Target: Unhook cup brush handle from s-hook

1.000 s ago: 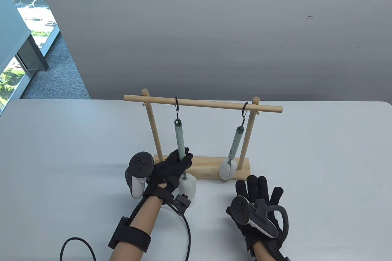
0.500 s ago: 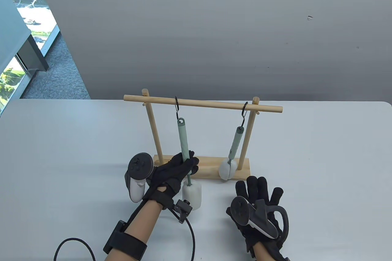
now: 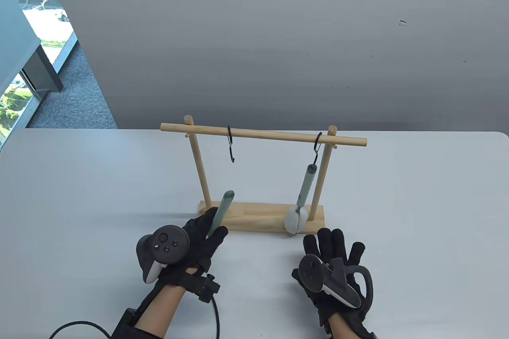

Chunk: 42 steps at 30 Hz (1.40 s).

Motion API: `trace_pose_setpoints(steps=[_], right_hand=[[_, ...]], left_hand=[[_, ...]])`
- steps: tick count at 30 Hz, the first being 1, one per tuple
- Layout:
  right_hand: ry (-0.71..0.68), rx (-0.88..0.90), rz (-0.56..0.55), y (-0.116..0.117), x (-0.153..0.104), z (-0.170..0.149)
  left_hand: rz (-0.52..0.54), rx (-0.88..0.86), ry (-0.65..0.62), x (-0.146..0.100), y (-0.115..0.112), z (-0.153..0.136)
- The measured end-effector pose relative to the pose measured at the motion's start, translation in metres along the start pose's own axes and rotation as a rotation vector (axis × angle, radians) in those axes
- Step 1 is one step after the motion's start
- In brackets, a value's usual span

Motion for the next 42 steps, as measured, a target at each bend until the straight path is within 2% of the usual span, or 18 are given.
trace_pose_setpoints(steps=[4, 9, 15, 22, 28, 35, 42], right_hand=[[-0.001, 0.026, -0.008, -0.001, 0.001, -0.002], [0.003, 0.057, 0.001, 0.002, 0.004, -0.005], [-0.003, 0.052, 0.014, 0.003, 0.005, -0.005], [-0.013, 0.047, 0.03, 0.004, 0.006, -0.003], [-0.013, 0.043, 0.042, 0.005, 0.006, -0.003], [-0.01, 0.032, 0.057, 0.006, 0.005, -0.002], [-0.023, 0.036, 0.114, 0.011, 0.006, -0.001]], left_hand=[[-0.007, 0.232, -0.055, -0.018, 0.004, -0.007], [-0.051, 0.41, -0.082, -0.034, 0.0, -0.016], [-0.193, 0.574, -0.077, -0.039, -0.022, -0.024], [-0.329, 0.675, -0.028, -0.043, -0.038, -0.039], [-0.377, 0.643, 0.056, -0.044, -0.036, -0.056], [-0.502, 0.77, 0.175, -0.048, -0.038, -0.084], [-0.56, 0.825, 0.293, -0.052, -0.034, -0.102]])
Point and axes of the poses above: the tracker on the back of each hand, its own z axis roughly to the thumb side, its own x axis roughly from the wrist to the fingertips, y = z × x, the point moved 5 cm from there along x, roughly from the wrist to the fingertips, and after that the axes turned 3 degrees about -y, right-handed, at the moved point
